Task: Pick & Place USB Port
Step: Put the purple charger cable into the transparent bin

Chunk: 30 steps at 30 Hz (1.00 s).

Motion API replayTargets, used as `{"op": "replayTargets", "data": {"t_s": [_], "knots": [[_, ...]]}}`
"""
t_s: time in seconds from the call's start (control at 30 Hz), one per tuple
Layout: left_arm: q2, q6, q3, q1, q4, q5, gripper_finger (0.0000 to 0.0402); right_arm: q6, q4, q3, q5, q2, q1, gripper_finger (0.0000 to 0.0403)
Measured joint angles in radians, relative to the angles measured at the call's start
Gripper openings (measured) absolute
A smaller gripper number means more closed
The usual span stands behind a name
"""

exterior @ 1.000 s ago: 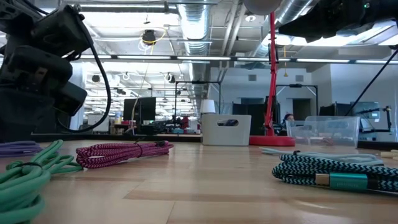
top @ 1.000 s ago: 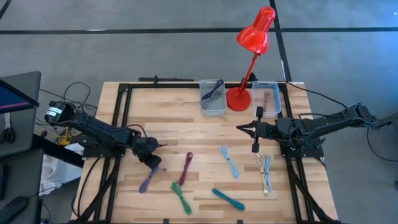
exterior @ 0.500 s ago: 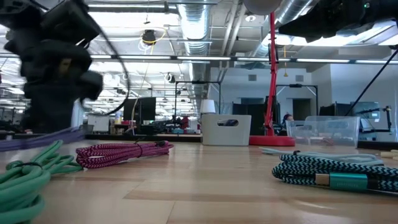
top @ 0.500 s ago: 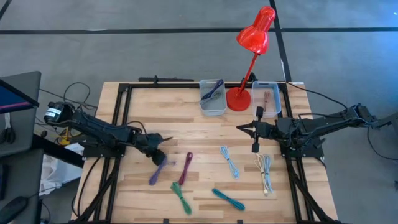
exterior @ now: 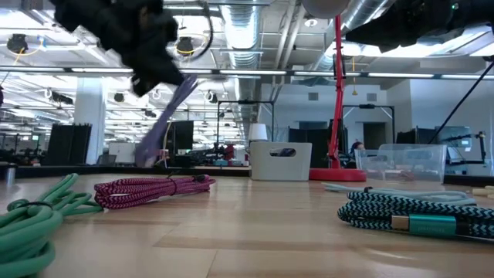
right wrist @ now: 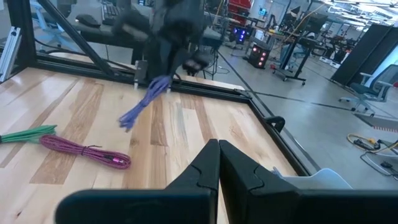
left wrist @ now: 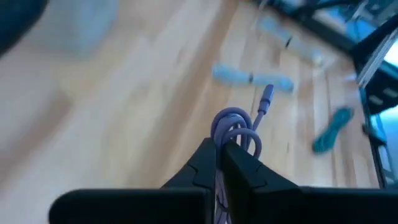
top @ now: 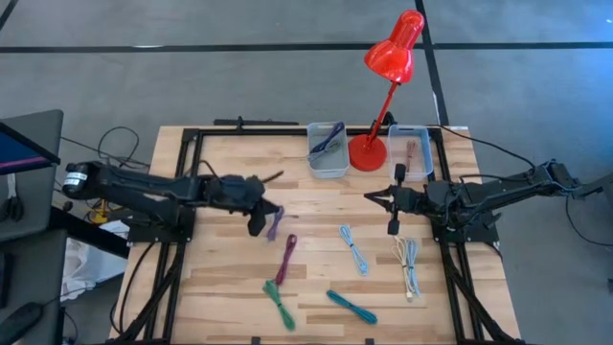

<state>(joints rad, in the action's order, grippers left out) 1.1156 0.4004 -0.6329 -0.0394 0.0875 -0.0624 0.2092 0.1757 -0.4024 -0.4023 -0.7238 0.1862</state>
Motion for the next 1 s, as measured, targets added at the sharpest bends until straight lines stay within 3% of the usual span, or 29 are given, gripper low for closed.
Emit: {"op": "replayTargets", "data": {"t_s": [0.33, 0.6, 0.77, 1.0], "knots": [[0.000, -0.339, -0.041, 0.109, -0.309, 0.032, 0.0009, -0.069, 0.076, 0.000, -0.018, -0.081, -0.067, 0.0018], [0.027, -0.422, -0.042, 0.241, -0.479, 0.176, 0.0009, -0.045, 0.254, 0.000, -0.013, -0.165, -0.145, 0.0106], [0.095, -0.422, -0.050, 0.341, -0.506, 0.201, 0.0009, -0.042, 0.308, 0.000, 0.013, -0.235, -0.200, 0.0151], [0.266, -0.426, -0.210, 0.445, -0.514, 0.392, 0.0009, -0.001, 0.450, 0.000, 0.070, -0.306, -0.294, 0.0172]]}}
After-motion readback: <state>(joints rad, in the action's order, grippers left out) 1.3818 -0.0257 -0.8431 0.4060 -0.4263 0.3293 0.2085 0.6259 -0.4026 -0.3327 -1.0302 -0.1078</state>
